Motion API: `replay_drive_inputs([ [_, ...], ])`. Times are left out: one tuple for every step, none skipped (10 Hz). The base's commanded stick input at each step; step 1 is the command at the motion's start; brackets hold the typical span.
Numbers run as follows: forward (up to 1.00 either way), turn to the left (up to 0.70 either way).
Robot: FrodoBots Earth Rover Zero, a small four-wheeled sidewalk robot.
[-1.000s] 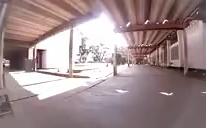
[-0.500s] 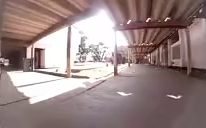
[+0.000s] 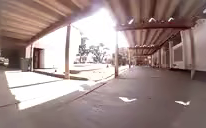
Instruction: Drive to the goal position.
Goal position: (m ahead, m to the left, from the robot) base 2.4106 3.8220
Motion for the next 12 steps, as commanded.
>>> replay_drive_inputs([
  [0.50, 0.50],
  [0.50, 0.50],
  [0.50, 0.50],
  [0.50, 0.50],
  [0.50, 0.50],
  [0.50, 0.50],
  [0.50, 0.50],
  [0.50, 0.50],
  [0.50, 0.50],
  [0.50, 0.50],
  [0.50, 0.50],
  [0.50, 0.50],
])
